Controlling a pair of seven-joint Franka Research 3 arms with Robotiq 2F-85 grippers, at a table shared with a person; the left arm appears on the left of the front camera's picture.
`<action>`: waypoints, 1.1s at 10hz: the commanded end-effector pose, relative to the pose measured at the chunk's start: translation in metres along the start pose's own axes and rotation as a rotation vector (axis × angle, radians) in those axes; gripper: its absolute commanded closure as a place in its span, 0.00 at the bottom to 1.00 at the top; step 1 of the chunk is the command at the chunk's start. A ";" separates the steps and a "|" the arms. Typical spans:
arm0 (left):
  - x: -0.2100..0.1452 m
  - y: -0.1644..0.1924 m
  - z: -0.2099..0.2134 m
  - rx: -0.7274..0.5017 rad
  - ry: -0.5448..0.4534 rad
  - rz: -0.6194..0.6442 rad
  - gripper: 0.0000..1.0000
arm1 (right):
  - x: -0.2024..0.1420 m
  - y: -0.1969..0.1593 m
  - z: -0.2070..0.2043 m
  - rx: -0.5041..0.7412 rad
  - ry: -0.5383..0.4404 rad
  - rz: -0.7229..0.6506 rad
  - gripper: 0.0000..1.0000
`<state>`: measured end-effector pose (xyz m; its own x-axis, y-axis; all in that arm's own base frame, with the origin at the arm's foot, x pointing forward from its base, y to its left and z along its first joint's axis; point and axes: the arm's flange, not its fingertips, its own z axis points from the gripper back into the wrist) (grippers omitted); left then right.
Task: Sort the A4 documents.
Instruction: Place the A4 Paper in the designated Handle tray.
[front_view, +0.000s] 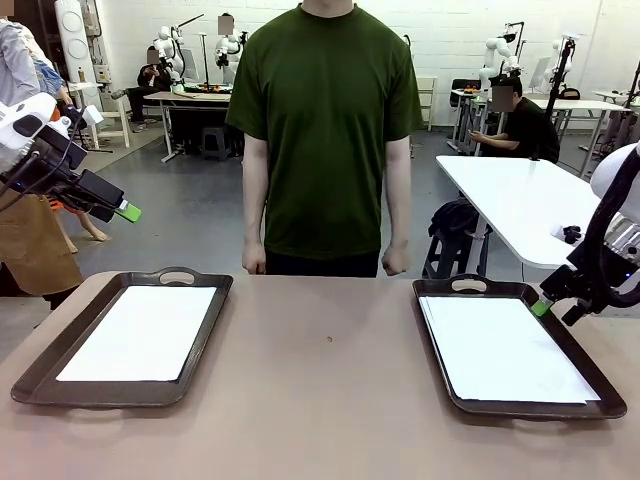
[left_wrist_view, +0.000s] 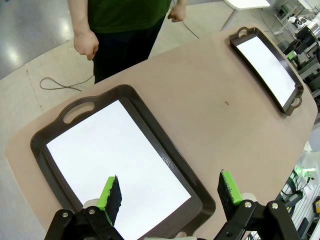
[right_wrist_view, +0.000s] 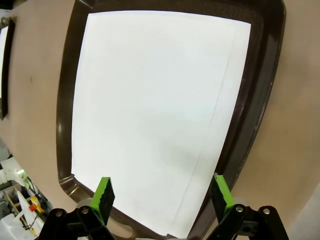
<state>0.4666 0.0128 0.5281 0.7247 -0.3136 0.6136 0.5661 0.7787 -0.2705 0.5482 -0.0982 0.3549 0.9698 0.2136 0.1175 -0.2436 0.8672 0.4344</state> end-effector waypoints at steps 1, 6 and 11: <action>0.000 0.000 0.000 0.012 -0.003 -0.004 0.00 | -0.002 0.008 -0.002 -0.032 0.028 -0.016 0.00; 0.000 0.000 0.000 0.012 -0.003 -0.004 0.00 | 0.000 0.001 -0.001 0.000 0.002 0.002 0.00; 0.000 0.000 0.000 0.012 -0.003 -0.004 0.00 | 0.000 0.001 -0.001 0.000 0.002 0.002 0.00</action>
<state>0.4666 0.0128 0.5281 0.7247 -0.3136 0.6136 0.5661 0.7787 -0.2705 0.5480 -0.0963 0.3544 0.9691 0.2190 0.1137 -0.2467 0.8647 0.4376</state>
